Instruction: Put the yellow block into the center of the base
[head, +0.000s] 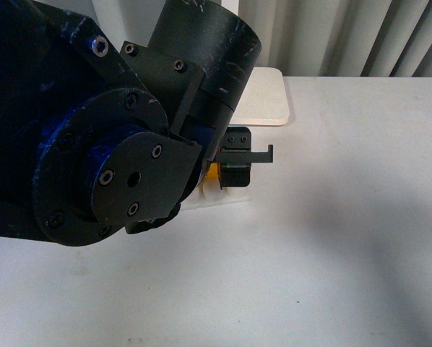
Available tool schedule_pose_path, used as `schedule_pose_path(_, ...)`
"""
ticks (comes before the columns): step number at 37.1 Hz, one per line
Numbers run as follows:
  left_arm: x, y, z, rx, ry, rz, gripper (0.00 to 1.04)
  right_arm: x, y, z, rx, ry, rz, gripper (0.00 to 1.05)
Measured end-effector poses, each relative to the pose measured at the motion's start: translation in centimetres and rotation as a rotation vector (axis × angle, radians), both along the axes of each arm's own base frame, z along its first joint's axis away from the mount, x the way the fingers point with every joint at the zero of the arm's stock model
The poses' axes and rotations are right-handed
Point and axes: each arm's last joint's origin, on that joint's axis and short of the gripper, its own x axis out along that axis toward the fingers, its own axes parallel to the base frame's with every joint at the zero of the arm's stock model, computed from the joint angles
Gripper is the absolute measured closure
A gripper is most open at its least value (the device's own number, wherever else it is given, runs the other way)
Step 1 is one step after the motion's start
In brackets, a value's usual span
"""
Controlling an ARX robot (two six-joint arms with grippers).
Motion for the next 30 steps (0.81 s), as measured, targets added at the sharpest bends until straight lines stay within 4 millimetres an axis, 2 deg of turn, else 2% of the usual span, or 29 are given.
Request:
schedule_pose_path(13, 0.1, -0.3, -0.2, -0.003, 0.001, 0.005, 0.40, 0.0, 0.0, 0.0, 0.000, 0.000, 0.000, 0.09)
schedule_pose_path(30, 0.2, -1.0, -1.5, 0.061, 0.042, -0.024, 0.40, 0.0, 0.0, 0.0, 0.000, 0.000, 0.000, 0.09)
